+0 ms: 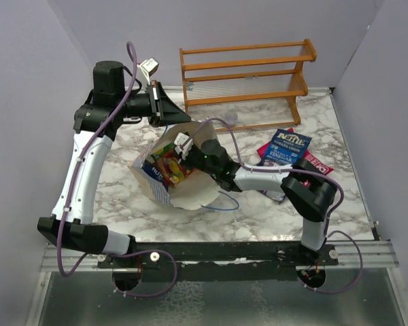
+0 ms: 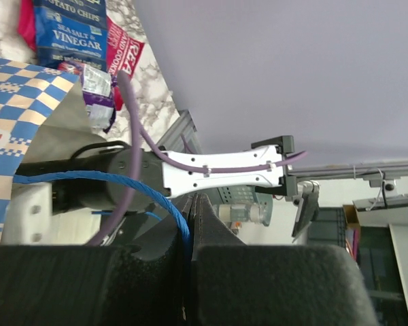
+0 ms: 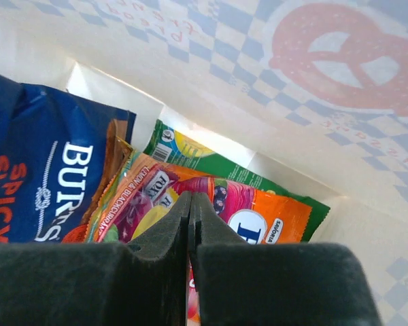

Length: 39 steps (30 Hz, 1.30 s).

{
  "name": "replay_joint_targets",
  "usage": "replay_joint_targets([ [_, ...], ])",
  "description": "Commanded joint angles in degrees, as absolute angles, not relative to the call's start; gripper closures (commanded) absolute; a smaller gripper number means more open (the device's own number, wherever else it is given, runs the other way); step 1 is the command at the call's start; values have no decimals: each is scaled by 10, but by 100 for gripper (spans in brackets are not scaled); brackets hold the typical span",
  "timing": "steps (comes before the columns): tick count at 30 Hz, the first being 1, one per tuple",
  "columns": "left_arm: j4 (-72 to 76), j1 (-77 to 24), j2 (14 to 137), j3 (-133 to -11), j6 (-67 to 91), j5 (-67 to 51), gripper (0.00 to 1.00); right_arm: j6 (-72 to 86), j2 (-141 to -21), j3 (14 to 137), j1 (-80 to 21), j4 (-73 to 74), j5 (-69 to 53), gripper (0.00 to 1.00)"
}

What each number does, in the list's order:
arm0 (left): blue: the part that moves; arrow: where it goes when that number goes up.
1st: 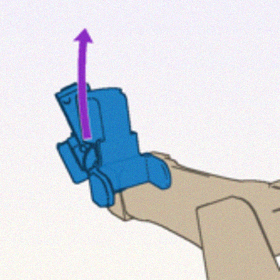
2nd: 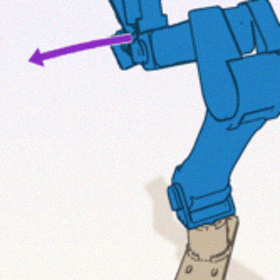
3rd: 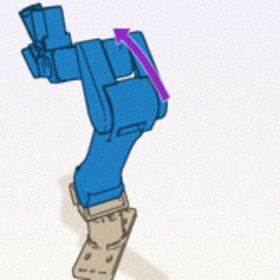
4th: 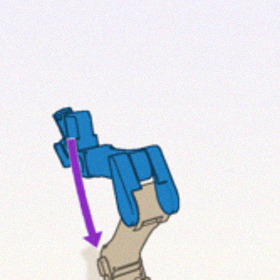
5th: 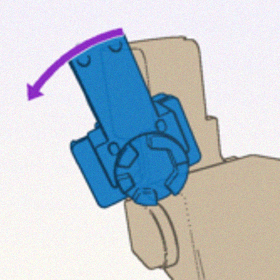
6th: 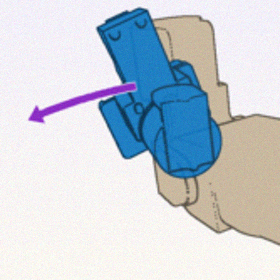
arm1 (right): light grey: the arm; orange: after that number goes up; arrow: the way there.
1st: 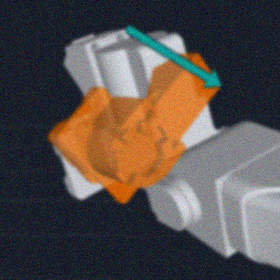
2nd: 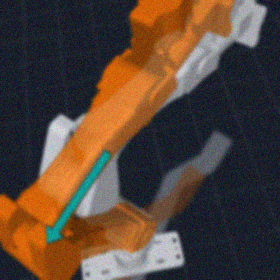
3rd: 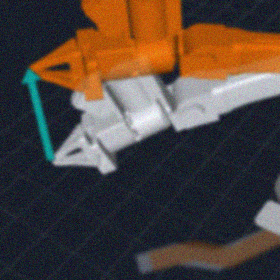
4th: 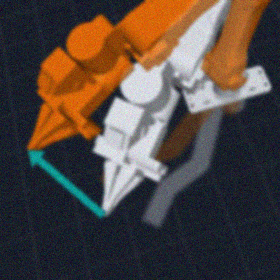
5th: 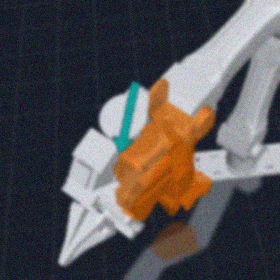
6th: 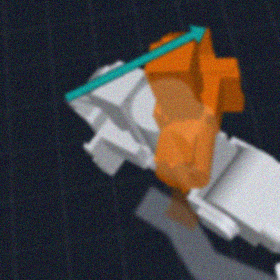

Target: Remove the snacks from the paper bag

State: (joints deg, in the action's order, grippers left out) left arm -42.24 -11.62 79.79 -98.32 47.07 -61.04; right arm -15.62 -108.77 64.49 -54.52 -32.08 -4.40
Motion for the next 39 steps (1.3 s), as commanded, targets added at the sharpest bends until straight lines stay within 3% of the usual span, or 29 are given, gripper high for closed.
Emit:
replay_joint_targets([
  [1, -432, -103, 782, -995, 450, -598, 100, -143, -1068, 624, -543, -356, -79, 99],
  [6, -403, -103, 778, -995, 470, -610, 100, -143, -1081, 642, -543, -336, -82, 99],
  [9, -332, -103, 770, -976, 518, -631, 100, -123, -1110, 690, -543, -285, -59, 80],
  [11, -287, -104, 763, -958, 551, -645, 100, -84, -1132, 731, -543, -245, -50, 73],
  [15, -239, -116, 752, -936, 584, -650, 100, 18, -1156, 777, -546, -193, -26, 46],
  [19, -233, -134, 751, -935, 583, -643, 100, 132, -1164, 801, -548, -150, 29, 36],
  [26, -216, -145, 741, -940, 572, -603, 100, 273, -1173, 861, -548, -56, 48, 31],
  [39, -261, -145, 707, -901, 527, -526, 100, 322, -1139, 784, -549, -86, 43, 29],
])
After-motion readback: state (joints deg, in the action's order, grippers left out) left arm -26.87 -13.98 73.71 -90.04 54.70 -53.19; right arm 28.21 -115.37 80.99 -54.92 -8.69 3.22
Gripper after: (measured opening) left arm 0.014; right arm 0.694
